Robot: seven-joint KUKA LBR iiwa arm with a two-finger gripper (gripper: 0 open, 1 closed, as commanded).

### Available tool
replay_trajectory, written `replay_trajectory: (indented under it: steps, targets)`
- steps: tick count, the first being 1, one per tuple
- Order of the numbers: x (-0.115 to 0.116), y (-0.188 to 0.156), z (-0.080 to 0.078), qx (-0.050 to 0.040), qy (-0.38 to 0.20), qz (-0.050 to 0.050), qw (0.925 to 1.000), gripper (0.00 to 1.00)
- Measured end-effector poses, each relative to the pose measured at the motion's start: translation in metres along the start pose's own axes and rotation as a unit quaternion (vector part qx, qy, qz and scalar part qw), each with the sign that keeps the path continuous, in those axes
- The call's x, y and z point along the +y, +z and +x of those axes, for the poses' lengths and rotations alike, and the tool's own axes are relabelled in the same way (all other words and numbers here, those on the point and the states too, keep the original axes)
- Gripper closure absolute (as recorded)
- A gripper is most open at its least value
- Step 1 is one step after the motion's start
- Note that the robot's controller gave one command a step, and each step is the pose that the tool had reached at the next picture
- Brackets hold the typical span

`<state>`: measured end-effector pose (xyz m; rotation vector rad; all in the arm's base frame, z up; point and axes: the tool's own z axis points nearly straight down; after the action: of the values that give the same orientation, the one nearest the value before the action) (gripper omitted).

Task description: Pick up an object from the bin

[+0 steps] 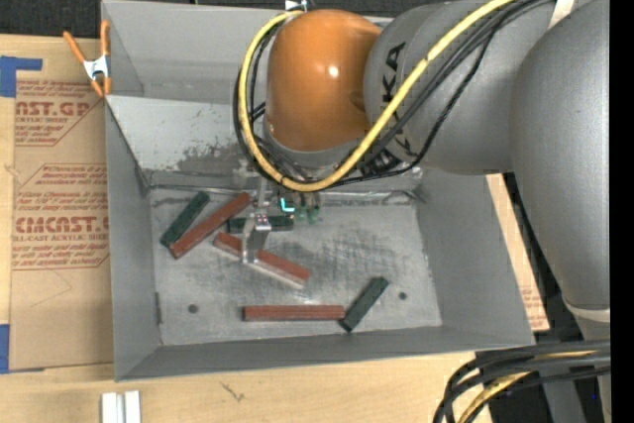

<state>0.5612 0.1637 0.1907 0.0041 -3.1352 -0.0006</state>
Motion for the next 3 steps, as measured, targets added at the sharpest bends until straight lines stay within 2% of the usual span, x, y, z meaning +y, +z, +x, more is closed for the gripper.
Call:
replay_trajectory:
  steps: [1,2,3]
  targets:
    - [-0.001,-0.005,-0.002,-0.0038,0.001,-0.001,1.0,0.0]
    - [-0.028,0.048,-0.017,-0.0069,-0.033,-0.001,0.9994,0.0]
    - [-0.021,0.114,-0.031,-0.0071,0.021,-0.002,0.9997,1.0]
